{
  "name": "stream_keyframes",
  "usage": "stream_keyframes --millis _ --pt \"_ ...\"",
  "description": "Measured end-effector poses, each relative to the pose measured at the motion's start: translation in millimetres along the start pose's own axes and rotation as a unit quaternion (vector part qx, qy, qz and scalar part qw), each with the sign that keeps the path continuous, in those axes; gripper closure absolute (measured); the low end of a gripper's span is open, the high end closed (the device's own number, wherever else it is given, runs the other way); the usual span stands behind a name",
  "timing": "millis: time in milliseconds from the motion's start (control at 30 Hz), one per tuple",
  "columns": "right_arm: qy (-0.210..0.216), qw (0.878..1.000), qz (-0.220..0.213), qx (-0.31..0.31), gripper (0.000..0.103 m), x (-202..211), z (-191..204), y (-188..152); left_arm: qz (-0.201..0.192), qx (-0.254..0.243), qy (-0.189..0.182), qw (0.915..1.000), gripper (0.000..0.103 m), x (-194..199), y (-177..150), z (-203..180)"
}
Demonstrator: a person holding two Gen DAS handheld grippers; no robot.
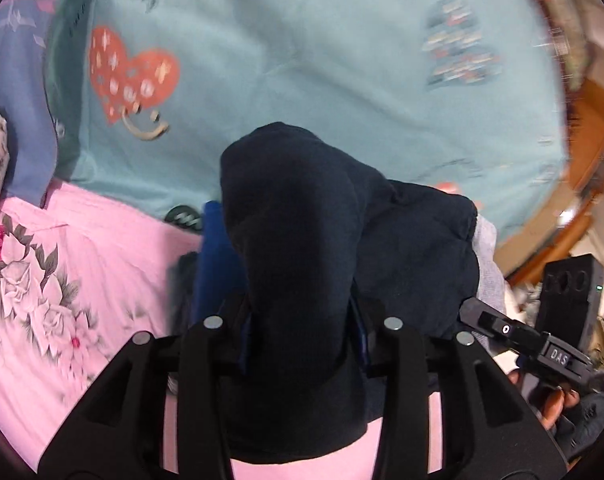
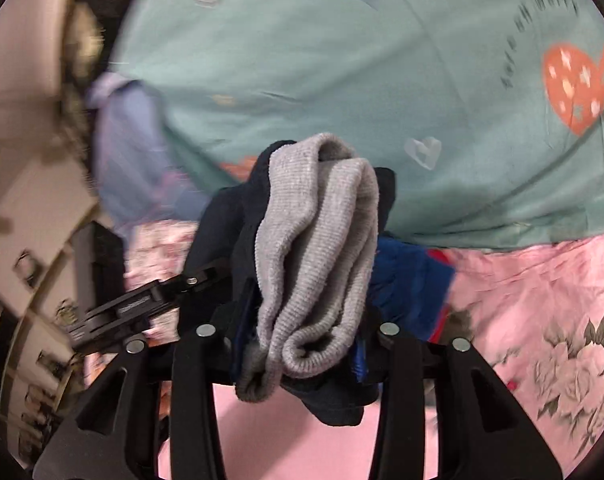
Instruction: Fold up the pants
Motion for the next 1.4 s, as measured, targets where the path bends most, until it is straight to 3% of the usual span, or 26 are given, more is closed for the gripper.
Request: stream_keyframes --millis 67,100,200,233,367,433,533,633,700,767,867,967,1067,1200,1400 --pt "-0.054 0.998 0.012 -0.021 0.056 -31 -32 1 0.042 0.006 0.024 0.9988 0.057 -38 -10 15" --pt "-0.077 0.997 0.012 -0.027 0.052 -42 -48 -1 0.044 0.005 0.031 0.9985 0.051 -46 -15 18" --pt "-0.058 0.998 -0.021 -0.032 0.042 -35 -60 -5 0.022 -0.006 0.032 0.9992 0.032 -46 -20 18" --pt "-0.058 0.997 -0.033 -0.028 0.041 -30 -61 -4 0.021 -0.005 0.044 0.9988 0.020 -43 -21 19" --pt "-0.066 0.994 -0.081 -0.028 0.039 -2 -55 1 0.015 0.006 0.062 0.9980 0.018 -25 -18 28" --pt "-0.069 0.993 -0.099 -0.015 0.039 14 -45 0 -0.010 0.019 0.060 0.9980 0.018 2 -15 29" --pt "-0.093 0.987 -0.124 0.028 0.038 45 -25 -19 -0.036 -0.015 0.067 0.9970 0.017 45 -22 7" --pt "-0.128 0.979 -0.140 0.071 0.025 84 -1 -64 -0.055 -0.076 0.100 0.9905 0.002 97 -53 -31" --pt "-0.140 0.972 -0.160 0.097 0.008 117 14 -106 -0.069 -0.113 0.121 0.9838 0.002 133 -90 -58" --pt "-0.144 0.969 -0.163 0.114 0.001 148 23 -156 -0.078 -0.141 0.144 0.9764 0.002 159 -128 -83" --pt "-0.137 0.974 -0.151 0.095 0.001 175 26 -216 -0.067 -0.177 0.152 0.9701 0.002 193 -195 -119" --pt "-0.131 0.979 -0.133 0.079 0.001 196 26 -277 -0.051 -0.183 0.140 0.9718 0.002 215 -255 -145" --pt "-0.147 0.976 -0.136 0.081 0.001 212 27 -326 -0.054 -0.179 0.122 0.9747 0.002 238 -302 -163" --pt "-0.182 0.961 -0.161 0.131 0.001 230 39 -383 -0.078 -0.172 0.136 0.9726 0.002 270 -344 -176" --pt "-0.205 0.951 -0.176 0.151 0.001 242 48 -427 -0.086 -0.159 0.162 0.9701 0.002 305 -375 -180"
Point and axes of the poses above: each gripper's, at about its wrist camera, not at the fingertips, and x roughly against the way its jaws point, z to its left, y to its top, the point moved 3 cm from there along -x, roughly the way its jaws point, and after that the axes turned 14 degrees about -x, right-handed, at the moved point
